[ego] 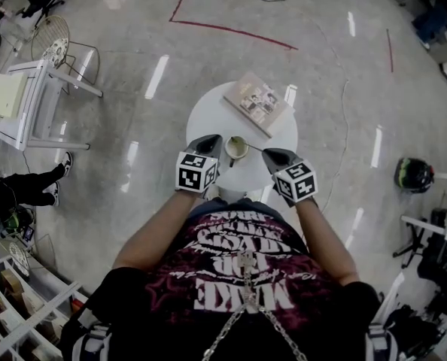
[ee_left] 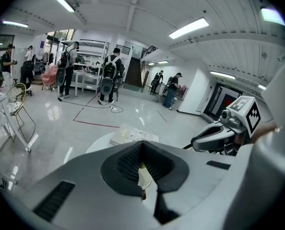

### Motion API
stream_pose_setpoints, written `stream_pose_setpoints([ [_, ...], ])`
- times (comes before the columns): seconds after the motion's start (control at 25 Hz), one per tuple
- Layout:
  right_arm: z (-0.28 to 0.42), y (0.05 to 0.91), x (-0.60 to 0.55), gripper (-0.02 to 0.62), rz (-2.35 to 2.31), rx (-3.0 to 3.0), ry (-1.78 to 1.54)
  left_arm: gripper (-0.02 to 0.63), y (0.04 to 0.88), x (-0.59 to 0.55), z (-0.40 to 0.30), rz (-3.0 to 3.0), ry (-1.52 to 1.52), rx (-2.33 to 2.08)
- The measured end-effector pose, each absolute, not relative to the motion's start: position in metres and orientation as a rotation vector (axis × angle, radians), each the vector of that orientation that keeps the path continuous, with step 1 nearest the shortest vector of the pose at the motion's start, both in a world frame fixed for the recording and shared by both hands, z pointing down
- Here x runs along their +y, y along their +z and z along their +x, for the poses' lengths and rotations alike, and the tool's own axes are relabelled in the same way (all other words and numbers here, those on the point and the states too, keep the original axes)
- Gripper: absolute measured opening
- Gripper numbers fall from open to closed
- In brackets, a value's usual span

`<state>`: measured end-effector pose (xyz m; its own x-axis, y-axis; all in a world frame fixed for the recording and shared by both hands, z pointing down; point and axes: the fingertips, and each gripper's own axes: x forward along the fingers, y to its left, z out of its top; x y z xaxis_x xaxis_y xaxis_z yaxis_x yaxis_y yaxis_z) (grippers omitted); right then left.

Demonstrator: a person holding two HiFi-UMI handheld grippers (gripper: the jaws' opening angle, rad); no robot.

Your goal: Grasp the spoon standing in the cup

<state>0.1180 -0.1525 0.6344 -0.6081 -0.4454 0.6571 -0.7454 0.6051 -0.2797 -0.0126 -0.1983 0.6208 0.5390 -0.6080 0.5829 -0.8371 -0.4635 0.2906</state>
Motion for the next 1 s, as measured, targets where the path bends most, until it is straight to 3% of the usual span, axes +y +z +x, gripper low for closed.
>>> stream_pose_setpoints([
  [1.0,0.146,0.527,-0.169,0.035,1.084,-2.538,0.899,0.025,0.594,-0.199,-0.008,2.274,0.494,-1.165],
])
